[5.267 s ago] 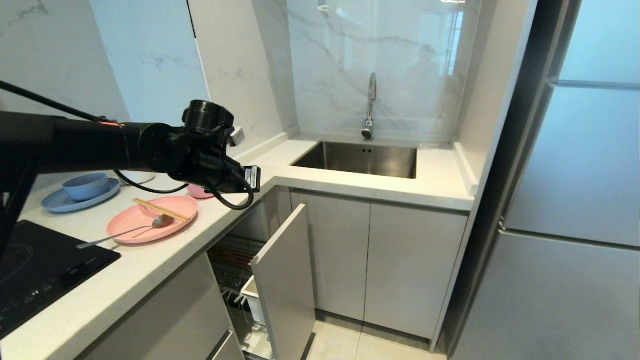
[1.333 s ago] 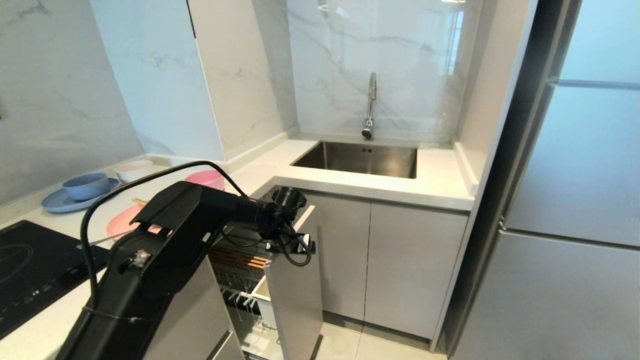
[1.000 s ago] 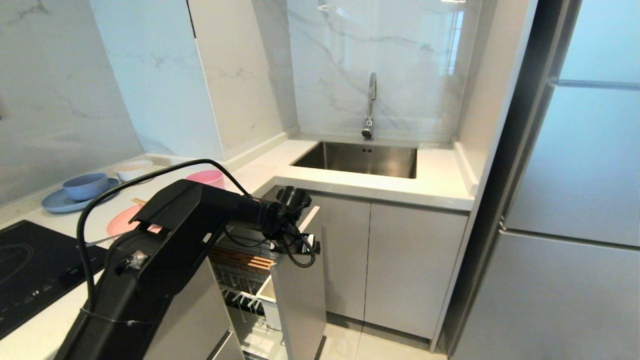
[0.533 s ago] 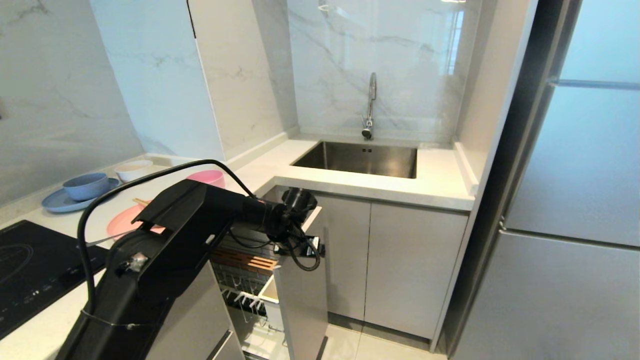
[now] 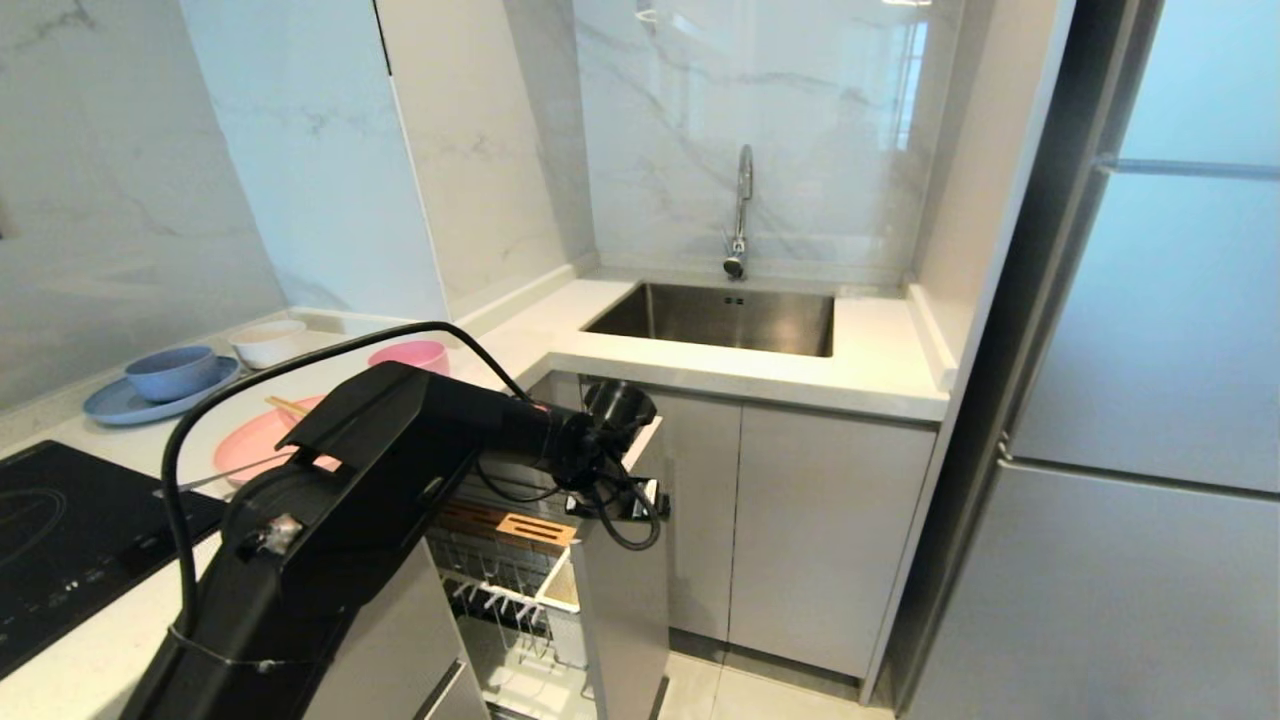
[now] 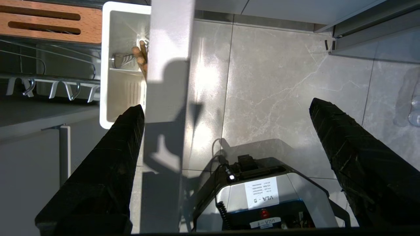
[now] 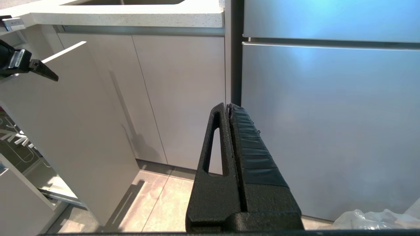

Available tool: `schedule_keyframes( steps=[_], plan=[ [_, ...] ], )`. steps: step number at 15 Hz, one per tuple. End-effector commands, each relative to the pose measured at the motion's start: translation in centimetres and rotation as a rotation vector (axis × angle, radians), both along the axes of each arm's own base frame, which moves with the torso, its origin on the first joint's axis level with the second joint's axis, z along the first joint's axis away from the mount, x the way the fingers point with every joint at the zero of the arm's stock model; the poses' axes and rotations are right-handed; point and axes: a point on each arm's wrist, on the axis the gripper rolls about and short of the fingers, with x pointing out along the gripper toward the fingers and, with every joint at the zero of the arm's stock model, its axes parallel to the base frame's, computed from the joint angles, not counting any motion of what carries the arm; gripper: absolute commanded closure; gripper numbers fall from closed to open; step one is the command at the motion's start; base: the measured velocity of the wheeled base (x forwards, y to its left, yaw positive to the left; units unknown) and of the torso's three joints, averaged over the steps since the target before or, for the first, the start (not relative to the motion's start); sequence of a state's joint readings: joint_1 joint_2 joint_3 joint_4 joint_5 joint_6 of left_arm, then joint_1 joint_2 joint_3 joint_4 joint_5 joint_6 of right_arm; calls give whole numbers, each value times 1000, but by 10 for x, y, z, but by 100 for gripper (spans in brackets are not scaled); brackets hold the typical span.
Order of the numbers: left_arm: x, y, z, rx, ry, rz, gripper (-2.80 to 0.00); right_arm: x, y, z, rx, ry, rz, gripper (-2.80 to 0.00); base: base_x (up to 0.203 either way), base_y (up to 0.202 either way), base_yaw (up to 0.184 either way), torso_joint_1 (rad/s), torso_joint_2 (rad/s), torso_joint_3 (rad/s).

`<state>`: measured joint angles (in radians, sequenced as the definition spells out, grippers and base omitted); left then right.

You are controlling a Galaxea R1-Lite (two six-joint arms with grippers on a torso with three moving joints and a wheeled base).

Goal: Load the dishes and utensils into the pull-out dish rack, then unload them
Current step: Open the cupboard

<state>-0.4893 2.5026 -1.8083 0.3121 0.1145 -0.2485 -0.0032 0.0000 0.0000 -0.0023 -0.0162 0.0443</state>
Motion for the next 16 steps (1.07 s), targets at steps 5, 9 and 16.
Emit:
schedule_keyframes(
  steps=[5, 9, 16],
  plan=[
    [-9, -16, 3, 2, -8, -38, -280, 0, 0, 0, 0, 1, 1, 0, 0, 0, 0, 0, 0, 0],
    [-14, -32, 5, -7, -25, -73, -280, 0, 0, 0, 0, 1, 1, 0, 0, 0, 0, 0, 0, 0],
    [-23, -51, 5, 18, -43, -136, -280, 0, 0, 0, 0, 1, 0, 0, 0, 0, 0, 0, 0, 0]
  ],
)
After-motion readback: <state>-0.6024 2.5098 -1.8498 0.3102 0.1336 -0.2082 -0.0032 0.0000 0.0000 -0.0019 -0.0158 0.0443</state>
